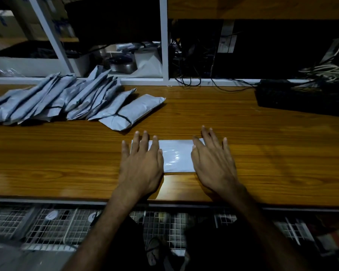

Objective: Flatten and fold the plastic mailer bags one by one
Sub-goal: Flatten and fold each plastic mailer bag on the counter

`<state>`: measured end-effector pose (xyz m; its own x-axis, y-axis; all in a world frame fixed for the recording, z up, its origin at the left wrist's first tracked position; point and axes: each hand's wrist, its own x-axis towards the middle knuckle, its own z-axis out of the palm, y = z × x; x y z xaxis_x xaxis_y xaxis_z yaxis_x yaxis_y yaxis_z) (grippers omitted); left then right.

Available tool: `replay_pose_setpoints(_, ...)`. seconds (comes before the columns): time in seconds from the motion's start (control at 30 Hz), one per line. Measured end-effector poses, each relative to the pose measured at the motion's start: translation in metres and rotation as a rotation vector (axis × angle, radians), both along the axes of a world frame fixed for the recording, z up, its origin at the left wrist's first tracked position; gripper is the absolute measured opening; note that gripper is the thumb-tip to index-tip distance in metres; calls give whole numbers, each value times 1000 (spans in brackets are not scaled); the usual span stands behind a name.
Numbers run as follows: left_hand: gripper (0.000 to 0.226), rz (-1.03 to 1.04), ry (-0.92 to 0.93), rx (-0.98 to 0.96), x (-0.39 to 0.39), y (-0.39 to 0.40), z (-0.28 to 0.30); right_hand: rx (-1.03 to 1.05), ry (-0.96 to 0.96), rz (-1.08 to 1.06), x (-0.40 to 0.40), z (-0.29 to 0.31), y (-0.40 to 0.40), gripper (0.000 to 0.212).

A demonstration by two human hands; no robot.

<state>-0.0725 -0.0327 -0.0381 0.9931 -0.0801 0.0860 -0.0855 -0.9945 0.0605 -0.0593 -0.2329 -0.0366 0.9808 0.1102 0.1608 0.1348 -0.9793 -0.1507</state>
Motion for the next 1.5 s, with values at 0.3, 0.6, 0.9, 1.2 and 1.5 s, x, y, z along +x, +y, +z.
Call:
replay_pose_setpoints(0.3, 69, 72, -24, -46, -2, 19, -3, 46, 27, -19, -1, -1, -18, 52)
replay_pose_setpoints(0.6, 59, 118, -23, -59, -9, 40, -3, 81, 40, -37, -3, -1, -29, 54)
replay_pose_setpoints(0.9, 63, 157, -16, -95, -15, 48, -2, 64, 64, -43, -6, 2, -48, 53)
replay_pose_setpoints(1.2, 59, 196, -9, -96, -21, 54, -1, 52, 78, -48, -8, 4, -54, 55)
replay_pose_setpoints(1.5, 60, 207, 20, -106, -28, 56, 2, 65, 54, -86, -11, 2, -57, 54)
